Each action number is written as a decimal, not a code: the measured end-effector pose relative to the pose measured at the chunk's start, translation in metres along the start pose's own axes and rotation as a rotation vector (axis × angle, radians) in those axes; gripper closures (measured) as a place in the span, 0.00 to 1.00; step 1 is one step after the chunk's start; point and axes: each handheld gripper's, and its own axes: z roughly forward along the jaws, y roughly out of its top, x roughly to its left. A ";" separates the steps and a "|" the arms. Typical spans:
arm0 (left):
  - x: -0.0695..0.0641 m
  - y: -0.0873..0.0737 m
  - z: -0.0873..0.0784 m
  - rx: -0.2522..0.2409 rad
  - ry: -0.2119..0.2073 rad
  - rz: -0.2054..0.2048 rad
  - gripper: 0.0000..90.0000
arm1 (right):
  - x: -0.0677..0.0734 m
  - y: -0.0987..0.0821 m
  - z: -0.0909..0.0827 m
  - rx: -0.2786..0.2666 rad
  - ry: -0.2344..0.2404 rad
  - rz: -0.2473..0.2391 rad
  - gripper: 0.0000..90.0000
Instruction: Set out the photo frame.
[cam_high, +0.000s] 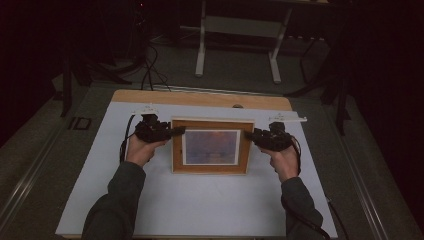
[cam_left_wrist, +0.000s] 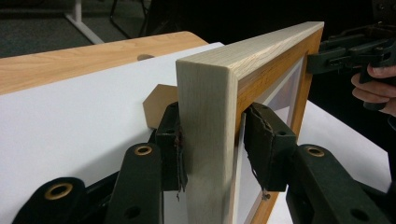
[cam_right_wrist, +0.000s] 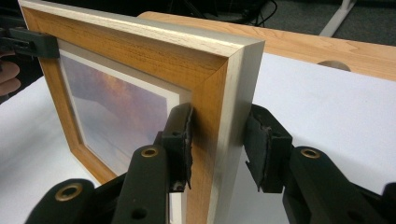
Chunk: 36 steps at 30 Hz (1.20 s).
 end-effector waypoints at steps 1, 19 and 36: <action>-0.001 0.000 0.000 -0.002 0.002 -0.002 0.68 | 0.000 0.000 0.000 0.000 0.000 0.000 0.70; -0.006 -0.003 0.002 0.027 0.050 -0.006 0.59 | 0.000 -0.001 0.000 0.024 -0.009 -0.008 0.67; -0.019 -0.005 -0.019 0.034 0.162 0.024 0.54 | -0.001 0.001 -0.014 0.033 -0.001 -0.027 0.64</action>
